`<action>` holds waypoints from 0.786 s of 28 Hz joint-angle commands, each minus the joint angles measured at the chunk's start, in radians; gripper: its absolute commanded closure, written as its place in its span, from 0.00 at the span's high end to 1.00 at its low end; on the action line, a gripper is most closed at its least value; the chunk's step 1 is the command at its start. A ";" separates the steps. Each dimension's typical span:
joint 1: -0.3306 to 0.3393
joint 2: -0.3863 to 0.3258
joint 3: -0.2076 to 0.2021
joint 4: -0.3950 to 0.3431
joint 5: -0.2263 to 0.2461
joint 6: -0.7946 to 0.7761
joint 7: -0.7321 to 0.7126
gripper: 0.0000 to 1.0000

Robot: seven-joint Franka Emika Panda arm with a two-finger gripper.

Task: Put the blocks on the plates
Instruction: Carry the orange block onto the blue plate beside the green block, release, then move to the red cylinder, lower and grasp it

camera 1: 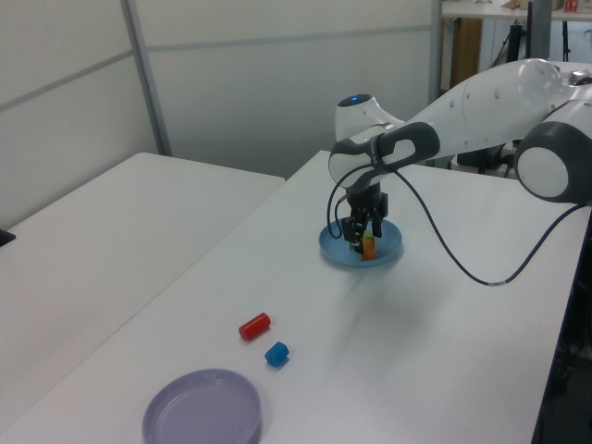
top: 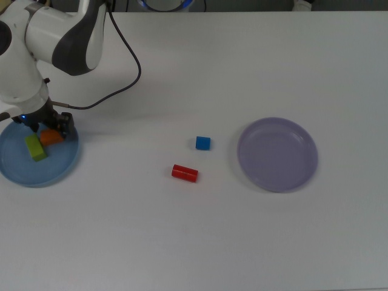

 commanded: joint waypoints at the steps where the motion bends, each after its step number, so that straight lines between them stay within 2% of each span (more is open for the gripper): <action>1: -0.001 -0.004 0.011 0.029 0.014 0.007 -0.031 1.00; 4: 0.009 -0.010 0.020 0.029 0.014 0.003 -0.026 1.00; 7: 0.015 -0.024 0.057 0.029 0.014 -0.002 -0.025 1.00; 14: 0.044 -0.039 0.207 0.029 0.003 -0.002 -0.020 1.00; 19: 0.127 -0.041 0.218 0.030 0.001 -0.003 -0.016 1.00; 22: 0.155 -0.044 0.218 0.029 0.006 -0.006 0.013 1.00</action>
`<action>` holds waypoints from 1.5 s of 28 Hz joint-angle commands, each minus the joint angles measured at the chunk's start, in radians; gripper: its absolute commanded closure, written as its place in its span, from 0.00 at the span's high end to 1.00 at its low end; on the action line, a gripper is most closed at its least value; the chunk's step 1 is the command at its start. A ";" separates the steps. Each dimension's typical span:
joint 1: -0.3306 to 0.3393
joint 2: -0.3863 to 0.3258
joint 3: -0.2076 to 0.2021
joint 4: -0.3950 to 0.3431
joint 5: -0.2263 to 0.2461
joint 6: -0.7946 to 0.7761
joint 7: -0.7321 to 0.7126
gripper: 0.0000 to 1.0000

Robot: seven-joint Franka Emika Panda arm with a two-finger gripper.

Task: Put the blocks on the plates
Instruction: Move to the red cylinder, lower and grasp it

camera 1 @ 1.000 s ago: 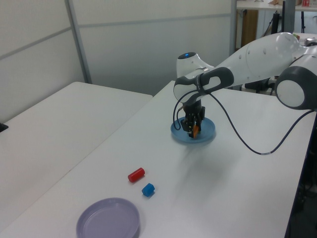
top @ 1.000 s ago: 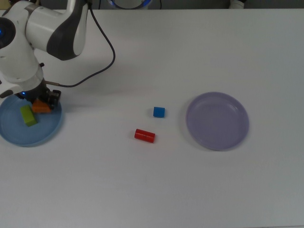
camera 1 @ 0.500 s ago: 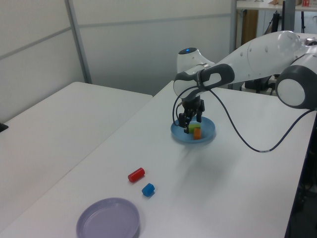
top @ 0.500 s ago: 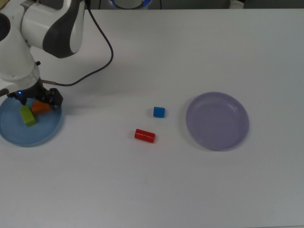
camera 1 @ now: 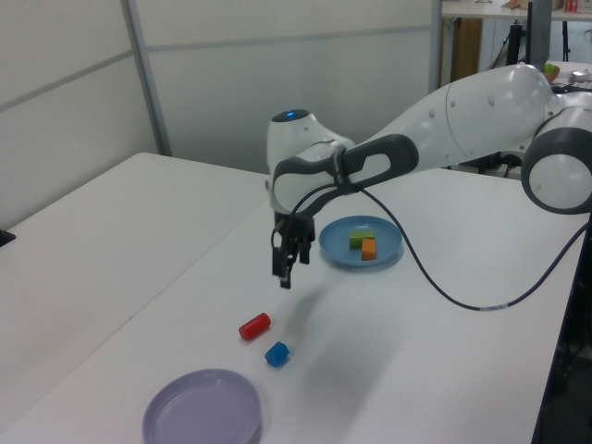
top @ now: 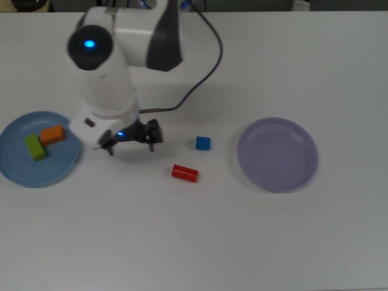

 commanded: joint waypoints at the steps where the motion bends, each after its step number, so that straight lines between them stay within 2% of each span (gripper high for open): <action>1: 0.049 -0.018 -0.007 -0.013 0.000 -0.008 0.045 1.00; 3: 0.059 -0.015 -0.006 -0.013 -0.001 -0.009 0.129 1.00; 8: 0.084 -0.014 -0.006 -0.013 0.002 -0.009 0.178 1.00; 13: 0.093 -0.009 -0.004 -0.016 0.006 0.000 0.310 1.00; 19: 0.151 0.008 -0.004 -0.022 0.006 0.011 0.427 1.00; 26: 0.188 0.042 -0.004 -0.022 0.002 0.089 0.485 1.00; 39: 0.179 0.120 -0.013 -0.013 -0.003 0.190 0.502 1.00; 42: 0.178 0.135 -0.015 -0.013 -0.003 0.228 0.502 0.93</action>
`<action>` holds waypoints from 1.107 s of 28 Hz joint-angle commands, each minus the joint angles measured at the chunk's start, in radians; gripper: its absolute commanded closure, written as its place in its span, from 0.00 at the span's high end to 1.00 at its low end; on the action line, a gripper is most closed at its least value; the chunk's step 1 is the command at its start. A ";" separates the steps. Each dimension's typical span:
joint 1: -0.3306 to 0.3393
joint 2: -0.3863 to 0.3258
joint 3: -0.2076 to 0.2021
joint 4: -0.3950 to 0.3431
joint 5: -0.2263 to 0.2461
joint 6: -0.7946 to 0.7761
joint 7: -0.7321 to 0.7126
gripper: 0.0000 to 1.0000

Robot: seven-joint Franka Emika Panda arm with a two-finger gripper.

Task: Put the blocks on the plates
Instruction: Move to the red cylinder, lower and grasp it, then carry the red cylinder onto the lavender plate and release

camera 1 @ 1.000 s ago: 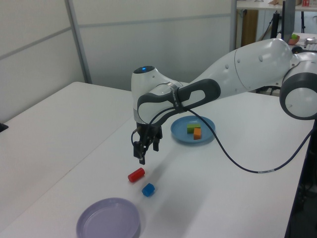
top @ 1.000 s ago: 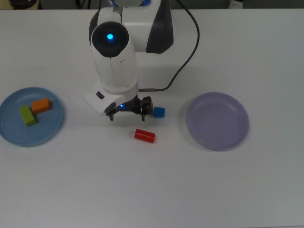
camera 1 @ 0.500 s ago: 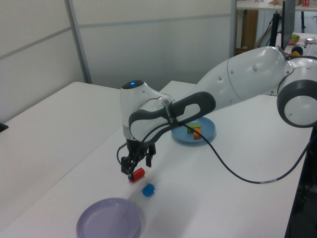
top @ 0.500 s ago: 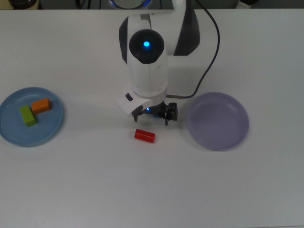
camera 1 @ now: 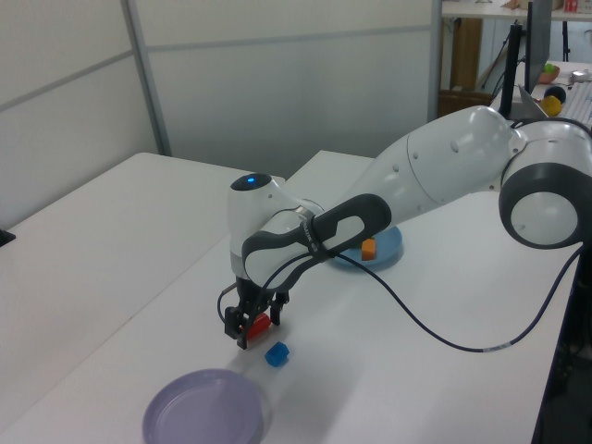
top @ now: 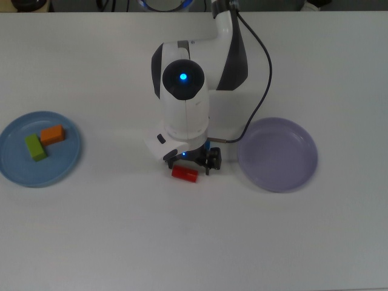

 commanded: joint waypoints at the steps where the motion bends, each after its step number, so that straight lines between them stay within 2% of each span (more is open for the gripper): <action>1: 0.005 0.020 -0.010 -0.001 -0.003 0.063 0.020 0.92; 3: 0.004 0.023 -0.010 -0.001 -0.004 0.082 0.018 0.83; 4: 0.004 0.024 -0.010 -0.001 -0.004 0.095 0.015 0.70; 6: 0.002 0.024 -0.010 -0.001 -0.004 0.100 0.014 0.54; 11: 0.001 0.021 -0.011 -0.001 -0.004 0.100 0.012 0.29; 20: 0.014 -0.052 0.001 -0.003 -0.004 0.077 -0.008 0.27; 26: 0.094 -0.109 0.004 -0.003 0.006 0.034 0.000 0.28; 31: 0.188 -0.112 0.004 -0.003 -0.007 0.020 -0.002 0.29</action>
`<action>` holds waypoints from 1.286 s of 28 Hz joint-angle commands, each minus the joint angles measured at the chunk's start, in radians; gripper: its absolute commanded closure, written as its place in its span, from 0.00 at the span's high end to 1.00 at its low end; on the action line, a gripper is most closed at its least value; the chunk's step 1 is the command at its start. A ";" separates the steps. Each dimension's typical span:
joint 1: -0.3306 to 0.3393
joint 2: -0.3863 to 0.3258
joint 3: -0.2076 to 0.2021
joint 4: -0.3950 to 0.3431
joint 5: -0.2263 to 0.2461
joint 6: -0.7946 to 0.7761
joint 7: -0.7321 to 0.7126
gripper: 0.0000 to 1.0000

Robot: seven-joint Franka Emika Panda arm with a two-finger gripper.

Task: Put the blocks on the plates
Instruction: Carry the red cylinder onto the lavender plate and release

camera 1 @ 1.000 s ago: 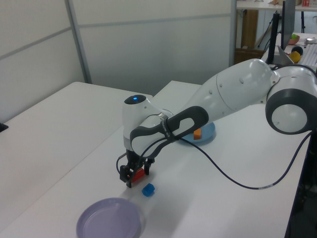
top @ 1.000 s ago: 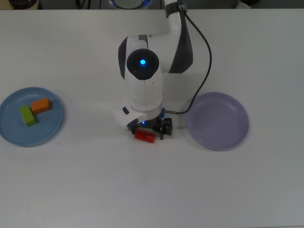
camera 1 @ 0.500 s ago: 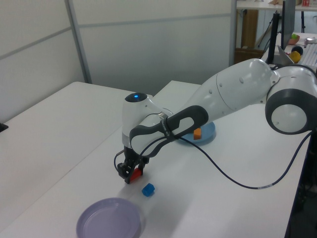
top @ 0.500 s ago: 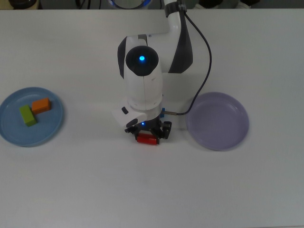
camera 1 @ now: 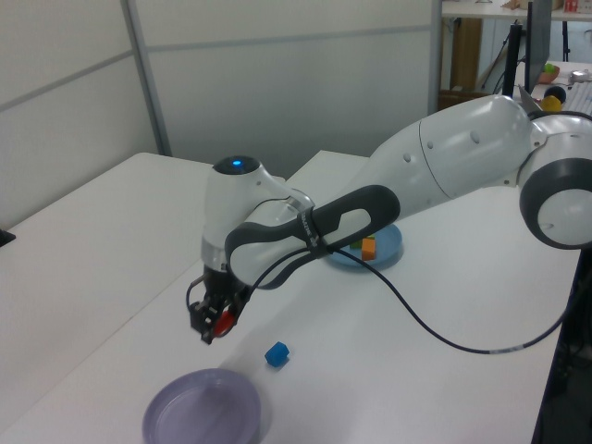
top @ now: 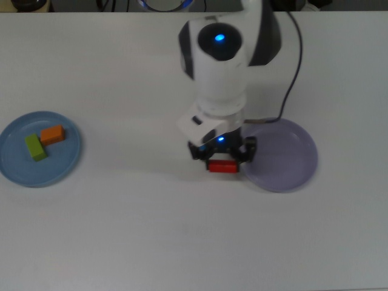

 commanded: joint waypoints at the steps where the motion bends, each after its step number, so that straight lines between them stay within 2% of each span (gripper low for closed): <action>1: 0.095 -0.021 -0.011 -0.021 -0.010 -0.022 0.001 0.29; 5: 0.136 -0.008 -0.011 -0.023 -0.018 -0.022 0.002 0.32; 8: 0.173 0.002 -0.013 -0.024 -0.024 -0.024 0.002 0.38; 11: 0.175 0.005 -0.011 -0.028 -0.024 -0.024 0.002 0.50; 12: 0.176 0.005 -0.011 -0.031 -0.024 -0.024 0.002 0.59; 13: 0.176 0.007 -0.011 -0.031 -0.024 -0.024 0.001 0.62; 16: 0.178 0.005 -0.013 -0.032 -0.026 -0.028 -0.001 0.64; 18: 0.178 0.004 -0.013 -0.035 -0.029 -0.050 -0.001 0.75; 20: 0.178 0.004 -0.013 -0.035 -0.029 -0.065 -0.001 0.94; 22: 0.178 0.002 -0.013 -0.035 -0.033 -0.080 -0.001 1.00; 31: 0.176 -0.042 -0.025 -0.035 -0.033 -0.192 0.014 1.00; 36: 0.172 -0.082 -0.062 -0.064 -0.033 -0.261 0.048 1.00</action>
